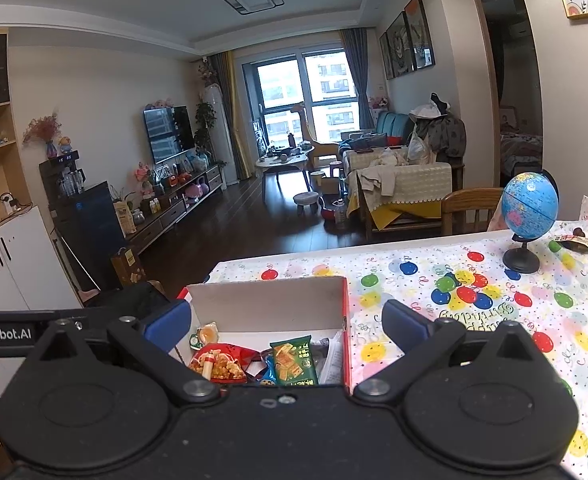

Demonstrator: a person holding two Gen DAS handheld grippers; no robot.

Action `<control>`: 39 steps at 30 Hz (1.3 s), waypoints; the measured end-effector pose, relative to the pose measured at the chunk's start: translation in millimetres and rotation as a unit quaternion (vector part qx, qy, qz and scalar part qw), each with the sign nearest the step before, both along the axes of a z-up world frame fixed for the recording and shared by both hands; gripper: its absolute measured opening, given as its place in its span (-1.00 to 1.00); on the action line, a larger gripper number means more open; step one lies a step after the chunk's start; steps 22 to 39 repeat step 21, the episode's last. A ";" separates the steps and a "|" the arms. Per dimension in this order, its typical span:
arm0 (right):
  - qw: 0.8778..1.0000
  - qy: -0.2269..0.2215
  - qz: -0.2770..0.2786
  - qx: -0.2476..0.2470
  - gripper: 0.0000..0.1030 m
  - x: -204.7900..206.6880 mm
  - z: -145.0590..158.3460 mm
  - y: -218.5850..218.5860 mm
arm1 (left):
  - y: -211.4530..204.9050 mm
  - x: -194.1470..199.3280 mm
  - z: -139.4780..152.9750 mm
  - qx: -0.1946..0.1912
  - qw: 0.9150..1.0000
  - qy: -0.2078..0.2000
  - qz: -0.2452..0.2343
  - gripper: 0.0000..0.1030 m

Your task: Organize snacks

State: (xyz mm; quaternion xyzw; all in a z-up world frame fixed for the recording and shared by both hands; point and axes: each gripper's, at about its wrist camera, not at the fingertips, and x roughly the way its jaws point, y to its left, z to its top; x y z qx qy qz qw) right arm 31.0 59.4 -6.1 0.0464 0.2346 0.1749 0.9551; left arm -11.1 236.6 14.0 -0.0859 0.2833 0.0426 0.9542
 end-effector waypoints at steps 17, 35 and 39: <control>1.000 0.003 0.002 0.001 0.98 -2.0 -0.5 1.7 | 2.9 -7.0 -2.1 -0.007 1.000 0.009 0.004 0.97; 1.000 0.003 0.002 0.001 0.98 -3.1 -0.8 2.2 | 4.0 -8.1 -2.3 -0.006 1.000 0.010 0.003 0.98; 1.000 0.003 0.002 0.001 0.98 -3.1 -0.8 2.2 | 4.0 -8.1 -2.3 -0.006 1.000 0.010 0.003 0.98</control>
